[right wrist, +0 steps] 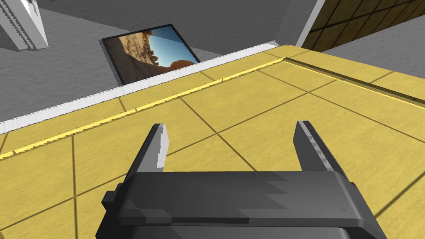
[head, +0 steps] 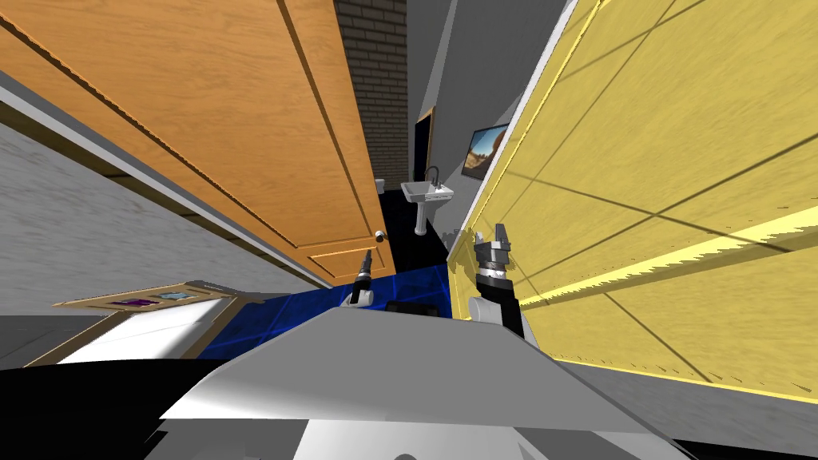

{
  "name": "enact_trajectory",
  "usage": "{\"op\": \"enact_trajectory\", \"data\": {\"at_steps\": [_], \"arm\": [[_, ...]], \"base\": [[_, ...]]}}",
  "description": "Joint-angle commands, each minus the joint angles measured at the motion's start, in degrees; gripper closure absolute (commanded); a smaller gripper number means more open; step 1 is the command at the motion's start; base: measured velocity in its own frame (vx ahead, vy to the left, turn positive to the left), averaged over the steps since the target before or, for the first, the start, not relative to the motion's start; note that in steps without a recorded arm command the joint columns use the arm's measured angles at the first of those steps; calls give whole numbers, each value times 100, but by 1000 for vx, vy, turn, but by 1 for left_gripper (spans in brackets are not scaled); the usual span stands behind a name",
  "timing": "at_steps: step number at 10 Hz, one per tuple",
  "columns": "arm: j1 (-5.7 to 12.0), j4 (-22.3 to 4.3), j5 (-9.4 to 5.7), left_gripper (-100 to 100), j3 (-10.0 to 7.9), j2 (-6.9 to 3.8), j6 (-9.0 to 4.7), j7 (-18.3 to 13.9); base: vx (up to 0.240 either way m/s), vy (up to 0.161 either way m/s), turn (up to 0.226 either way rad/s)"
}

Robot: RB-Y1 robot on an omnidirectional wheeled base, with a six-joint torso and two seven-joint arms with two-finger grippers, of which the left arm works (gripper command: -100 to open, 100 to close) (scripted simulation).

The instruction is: Pull the door open

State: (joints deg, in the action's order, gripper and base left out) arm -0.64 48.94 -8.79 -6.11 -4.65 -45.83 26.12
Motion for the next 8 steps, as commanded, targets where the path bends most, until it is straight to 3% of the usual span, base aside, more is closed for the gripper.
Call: {"op": "enact_trajectory", "data": {"at_steps": [1, 2, 4, 5, 8], "arm": [[4, -3, -144, -100, 81, -21, -18, -286], [4, -3, -144, -100, 81, -21, -18, -320], [10, -6, -391, -100, 222, -54, -48, -699], [10, -6, -391, -100, 222, -54, -48, -795], [16, -10, -641, -100, 365, -81, -79, -1265]], "base": [[-16, 4, -8], [-14, 2, -4], [-19, 5, -10], [-12, 7, -5], [-8, 4, -5]]}}
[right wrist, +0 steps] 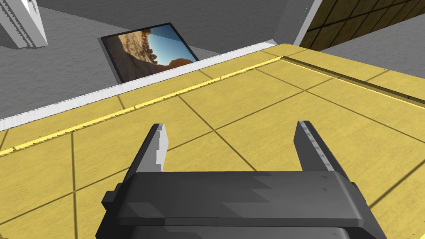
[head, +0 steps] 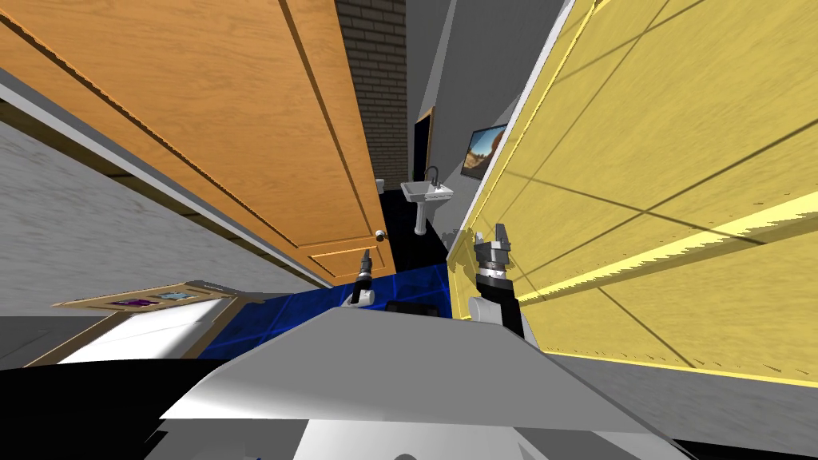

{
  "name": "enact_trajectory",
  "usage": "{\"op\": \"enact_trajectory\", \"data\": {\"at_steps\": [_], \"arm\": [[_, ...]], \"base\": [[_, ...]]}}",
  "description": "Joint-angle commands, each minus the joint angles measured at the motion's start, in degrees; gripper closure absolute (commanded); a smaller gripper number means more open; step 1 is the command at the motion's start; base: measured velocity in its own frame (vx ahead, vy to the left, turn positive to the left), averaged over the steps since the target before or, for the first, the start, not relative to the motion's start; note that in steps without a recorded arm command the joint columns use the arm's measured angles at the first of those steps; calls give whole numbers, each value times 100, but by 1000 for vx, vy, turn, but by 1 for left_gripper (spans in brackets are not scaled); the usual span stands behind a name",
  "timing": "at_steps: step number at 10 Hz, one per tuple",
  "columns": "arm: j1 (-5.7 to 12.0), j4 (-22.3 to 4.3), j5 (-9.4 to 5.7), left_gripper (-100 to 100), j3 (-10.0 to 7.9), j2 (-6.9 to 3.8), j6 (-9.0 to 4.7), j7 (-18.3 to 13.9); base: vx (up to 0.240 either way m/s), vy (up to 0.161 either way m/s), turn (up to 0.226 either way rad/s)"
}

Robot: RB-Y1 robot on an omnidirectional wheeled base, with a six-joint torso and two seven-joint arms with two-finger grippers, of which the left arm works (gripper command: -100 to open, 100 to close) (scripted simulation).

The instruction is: Pull the door open

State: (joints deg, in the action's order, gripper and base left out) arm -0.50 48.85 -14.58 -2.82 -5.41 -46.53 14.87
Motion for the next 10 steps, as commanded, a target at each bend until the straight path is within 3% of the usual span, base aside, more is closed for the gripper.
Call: {"op": "enact_trajectory", "data": {"at_steps": [1, 4, 6, 9, 10], "arm": [[4, -3, -188, -100, 107, -20, -24, -286], [7, -5, -313, -100, 179, -33, -39, -621], [13, -7, -563, -100, 321, -52, -69, -999], [16, -8, -688, -100, 393, -62, -83, -1334], [19, -9, -813, -100, 464, -72, -98, -1565]], "base": [[-11, 6, -12], [-7, 4, -5], [-2, 1, -5], [0, 0, 0], [0, 0, 0]]}}
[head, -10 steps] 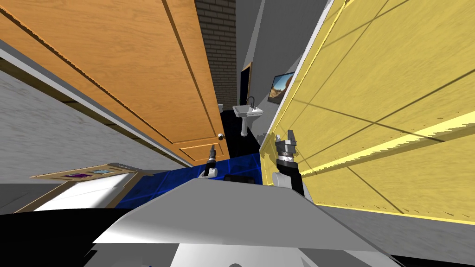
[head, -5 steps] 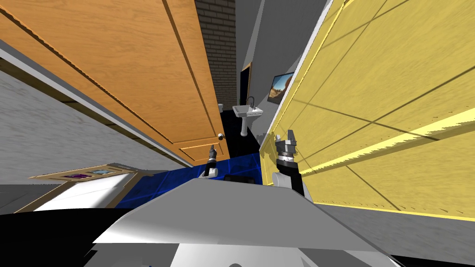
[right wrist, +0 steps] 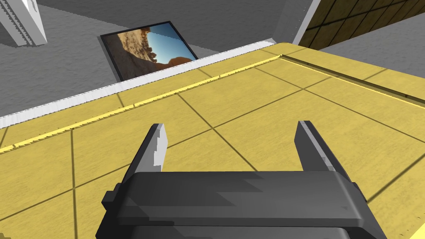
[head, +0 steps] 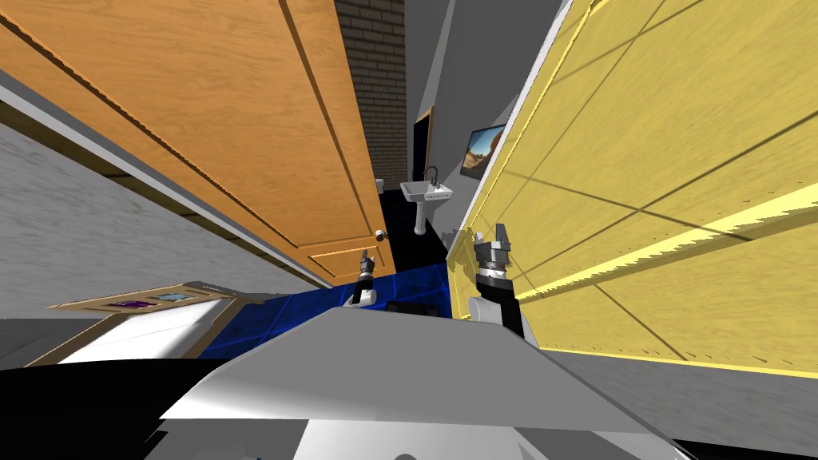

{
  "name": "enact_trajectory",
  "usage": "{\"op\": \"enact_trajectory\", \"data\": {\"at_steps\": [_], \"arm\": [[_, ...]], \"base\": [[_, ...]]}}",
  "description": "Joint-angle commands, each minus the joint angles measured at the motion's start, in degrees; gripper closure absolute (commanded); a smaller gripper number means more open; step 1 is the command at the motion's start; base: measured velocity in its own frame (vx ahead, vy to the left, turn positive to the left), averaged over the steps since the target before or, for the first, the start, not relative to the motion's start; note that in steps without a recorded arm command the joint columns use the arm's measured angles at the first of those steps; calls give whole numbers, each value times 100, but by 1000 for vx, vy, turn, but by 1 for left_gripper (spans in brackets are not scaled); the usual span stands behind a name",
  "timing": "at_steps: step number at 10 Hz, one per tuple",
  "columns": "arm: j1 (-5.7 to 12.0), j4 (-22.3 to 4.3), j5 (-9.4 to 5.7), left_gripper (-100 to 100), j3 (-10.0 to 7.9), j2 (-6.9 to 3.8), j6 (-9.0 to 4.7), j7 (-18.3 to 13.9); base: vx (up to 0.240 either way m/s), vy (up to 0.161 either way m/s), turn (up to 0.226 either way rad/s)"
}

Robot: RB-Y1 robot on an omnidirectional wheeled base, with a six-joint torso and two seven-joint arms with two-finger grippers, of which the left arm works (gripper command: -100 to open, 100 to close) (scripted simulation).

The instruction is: Pull the door open

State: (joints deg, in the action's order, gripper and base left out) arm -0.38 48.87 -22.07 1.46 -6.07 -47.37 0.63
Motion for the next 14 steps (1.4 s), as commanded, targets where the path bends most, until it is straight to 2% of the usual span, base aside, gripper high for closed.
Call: {"op": "enact_trajectory", "data": {"at_steps": [1, 2, 3, 4, 6, 7, 8, 9, 11, 12, 13, 14], "arm": [[9, -12, -185, -100, 106, -13, -27, -286], [9, -12, -185, -100, 106, -13, -27, -385], [12, -14, -307, -100, 175, -20, -41, -585], [12, -14, -307, -100, 175, -20, -41, -622], [18, -17, -549, -100, 314, -33, -69, -999], [18, -17, -549, -100, 314, -33, -69, -1096], [20, -18, -670, -100, 383, -40, -83, -1295], [20, -18, -670, -100, 383, -40, -83, -1333], [26, -21, -900, -100, 514, -51, -111, -1707], [26, -21, -900, -100, 514, -51, -111, -1803], [28, -23, -1015, -100, 579, -56, -125, -2004], [28, -23, -1015, -100, 579, -56, -125, -2039]], "base": [[0, 0, 0], [0, 0, 0], [0, 0, 0], [0, 0, 0], [0, 0, 0], [0, 0, 0], [0, 0, 0], [0, 0, 0], [0, 0, 0], [0, 0, 0], [0, 0, 0], [0, 0, 0]]}}
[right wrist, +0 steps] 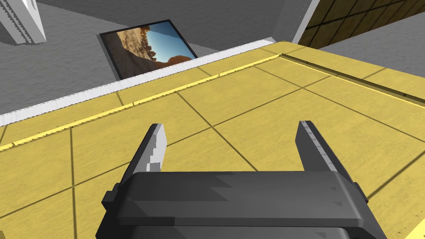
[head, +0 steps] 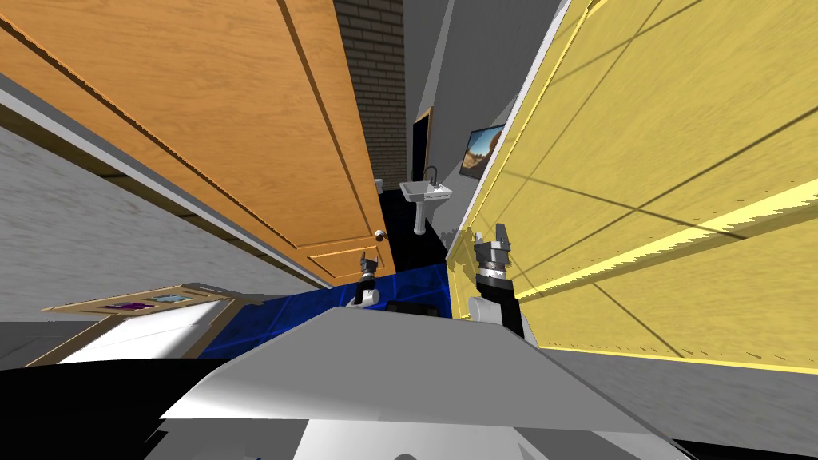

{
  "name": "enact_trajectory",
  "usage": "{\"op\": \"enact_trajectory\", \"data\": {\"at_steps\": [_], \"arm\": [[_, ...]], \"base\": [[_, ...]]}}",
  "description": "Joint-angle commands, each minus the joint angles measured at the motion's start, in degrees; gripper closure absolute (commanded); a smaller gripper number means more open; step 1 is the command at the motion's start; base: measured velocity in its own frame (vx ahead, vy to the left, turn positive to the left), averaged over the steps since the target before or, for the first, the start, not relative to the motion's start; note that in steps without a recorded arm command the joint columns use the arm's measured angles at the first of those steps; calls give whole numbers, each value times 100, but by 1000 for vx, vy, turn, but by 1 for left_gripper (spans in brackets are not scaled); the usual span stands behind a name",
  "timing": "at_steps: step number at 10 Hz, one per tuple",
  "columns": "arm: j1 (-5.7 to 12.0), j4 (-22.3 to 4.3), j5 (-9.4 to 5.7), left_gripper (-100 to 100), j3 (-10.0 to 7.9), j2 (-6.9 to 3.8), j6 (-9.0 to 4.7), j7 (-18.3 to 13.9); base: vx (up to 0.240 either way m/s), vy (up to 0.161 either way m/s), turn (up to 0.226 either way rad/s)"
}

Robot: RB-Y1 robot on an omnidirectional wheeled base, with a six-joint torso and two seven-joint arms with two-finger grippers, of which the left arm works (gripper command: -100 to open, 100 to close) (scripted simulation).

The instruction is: Pull the door open

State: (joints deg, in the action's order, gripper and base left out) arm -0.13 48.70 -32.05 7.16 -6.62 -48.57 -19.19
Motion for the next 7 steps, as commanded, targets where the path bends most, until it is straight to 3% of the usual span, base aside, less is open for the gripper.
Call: {"op": "enact_trajectory", "data": {"at_steps": [1, 7], "arm": [[6, -7, -132, -100, 75, -7, -19, -286], [16, -12, -555, -100, 317, -27, -69, -1189]], "base": [[0, 0, 0], [4, 1, -3]]}}
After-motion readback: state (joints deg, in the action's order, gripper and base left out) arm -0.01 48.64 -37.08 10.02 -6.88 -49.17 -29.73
